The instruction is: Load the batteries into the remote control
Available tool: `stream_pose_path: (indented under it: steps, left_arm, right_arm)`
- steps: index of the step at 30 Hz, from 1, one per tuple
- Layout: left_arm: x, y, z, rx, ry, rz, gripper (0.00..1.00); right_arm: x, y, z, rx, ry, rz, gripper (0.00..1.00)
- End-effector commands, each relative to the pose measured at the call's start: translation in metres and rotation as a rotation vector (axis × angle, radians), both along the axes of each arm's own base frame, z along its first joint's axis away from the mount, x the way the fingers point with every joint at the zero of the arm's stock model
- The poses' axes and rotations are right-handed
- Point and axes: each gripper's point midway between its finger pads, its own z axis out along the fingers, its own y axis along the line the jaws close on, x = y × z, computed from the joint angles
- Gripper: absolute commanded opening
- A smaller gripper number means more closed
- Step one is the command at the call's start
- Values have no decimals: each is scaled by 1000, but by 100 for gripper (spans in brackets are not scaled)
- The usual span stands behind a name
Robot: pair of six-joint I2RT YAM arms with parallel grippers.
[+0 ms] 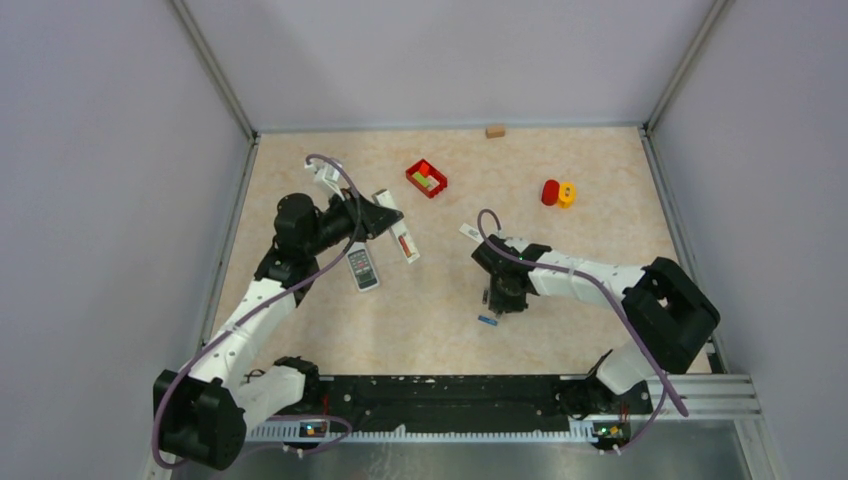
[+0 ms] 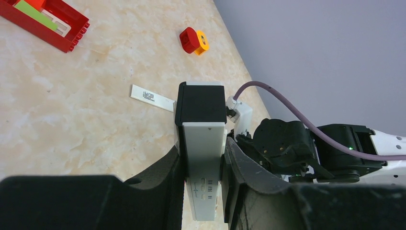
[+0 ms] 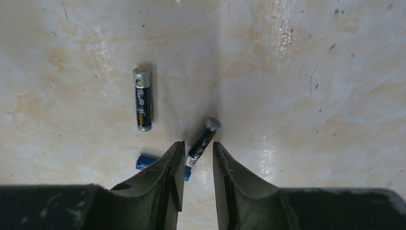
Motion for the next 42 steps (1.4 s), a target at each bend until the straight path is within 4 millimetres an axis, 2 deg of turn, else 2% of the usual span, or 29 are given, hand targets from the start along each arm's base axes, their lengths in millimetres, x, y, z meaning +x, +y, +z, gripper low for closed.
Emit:
stream_pose_path:
  steps: [1,8,12,15,19,24,28,32,36,42]
  left_arm:
    - [-1,3,14,-3,-69,7,0]
    - [0,4,13,-2,-59,17,0]
    - [-1,3,13,-2,-55,13,0]
    - [-1,2,12,-6,-48,10,0]
    - [-2,-2,5,-22,-7,-18,0]
    - [-2,-19,-7,-108,131,-107,0]
    - [-1,-42,-8,-226,271,-244,0]
    - [4,-56,-12,-276,306,-296,0]
    - [7,-64,-19,-277,340,-301,0]
    - [4,-72,-26,-282,350,-317,0]
  right_arm:
    - [0,1,-7,5,13,-24,28]
    - [3,1,-12,-7,12,-37,24]
    - [8,2,-10,-9,-8,-39,9]
    - [15,2,-4,-10,-49,-33,5]
    - [33,6,29,30,-171,1,3]
    - [50,31,95,169,-338,147,3]
    - [50,59,147,311,-410,297,2]
    - [45,84,191,433,-446,383,3]
    - [40,101,212,485,-447,445,5]
    - [36,117,214,464,-408,496,6]
